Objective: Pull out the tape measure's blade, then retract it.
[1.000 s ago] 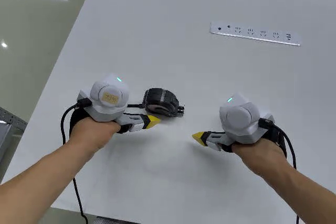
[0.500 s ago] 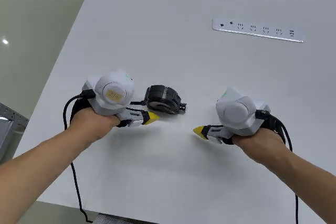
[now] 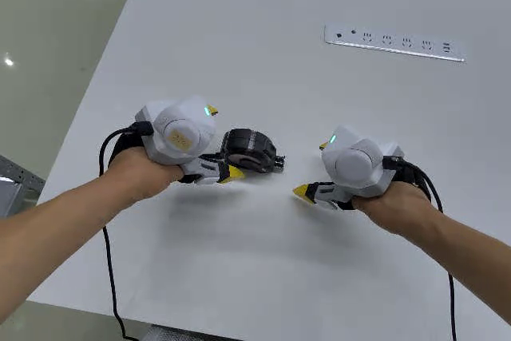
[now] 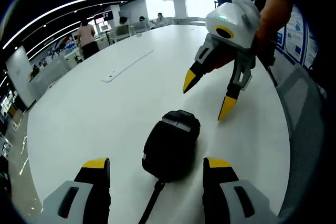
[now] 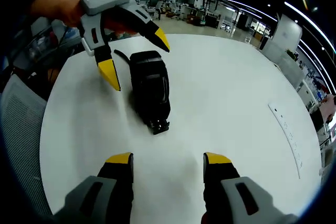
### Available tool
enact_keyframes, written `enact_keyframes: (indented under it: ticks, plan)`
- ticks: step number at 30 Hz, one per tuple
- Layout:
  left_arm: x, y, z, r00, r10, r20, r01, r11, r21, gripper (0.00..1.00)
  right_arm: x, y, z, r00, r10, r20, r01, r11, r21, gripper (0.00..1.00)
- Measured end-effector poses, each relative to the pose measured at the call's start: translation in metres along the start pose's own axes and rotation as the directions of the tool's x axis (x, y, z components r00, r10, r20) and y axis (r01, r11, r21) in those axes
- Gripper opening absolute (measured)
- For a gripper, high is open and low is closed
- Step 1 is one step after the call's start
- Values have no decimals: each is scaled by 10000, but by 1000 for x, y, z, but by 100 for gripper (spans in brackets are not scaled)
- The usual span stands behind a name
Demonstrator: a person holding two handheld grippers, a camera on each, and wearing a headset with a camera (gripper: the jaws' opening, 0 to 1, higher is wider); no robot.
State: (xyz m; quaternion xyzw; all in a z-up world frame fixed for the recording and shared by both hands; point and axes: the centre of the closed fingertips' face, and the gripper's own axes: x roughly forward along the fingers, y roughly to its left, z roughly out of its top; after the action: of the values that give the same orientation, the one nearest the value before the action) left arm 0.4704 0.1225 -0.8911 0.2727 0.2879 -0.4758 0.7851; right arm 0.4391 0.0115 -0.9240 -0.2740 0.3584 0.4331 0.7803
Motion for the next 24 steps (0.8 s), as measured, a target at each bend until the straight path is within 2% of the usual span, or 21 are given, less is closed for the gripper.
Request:
enact_keyframes:
  ticks: [8, 16, 18, 24]
  plan:
    - [8, -7, 4, 9975, -667, -229, 688, 9922, 1040, 66, 6, 6, 6, 9987, 506, -20, -507, 9976, -472, 53]
    - [10, -9, 4, 9958, -882, -247, 905, 9888, 1184, 63, 6, 6, 8, 9981, 613, -13, -613, 9966, -552, 50]
    - [12, -14, 6, 9902, -1315, -475, 1383, 9711, 1945, 62, 12, 7, 13, 9961, 883, -14, -881, 9917, -935, 50]
    - [14, -17, 7, 9847, -1627, -617, 1728, 9555, 2390, 59, 16, 7, 17, 9945, 1042, 39, -1030, 9876, -1183, 48]
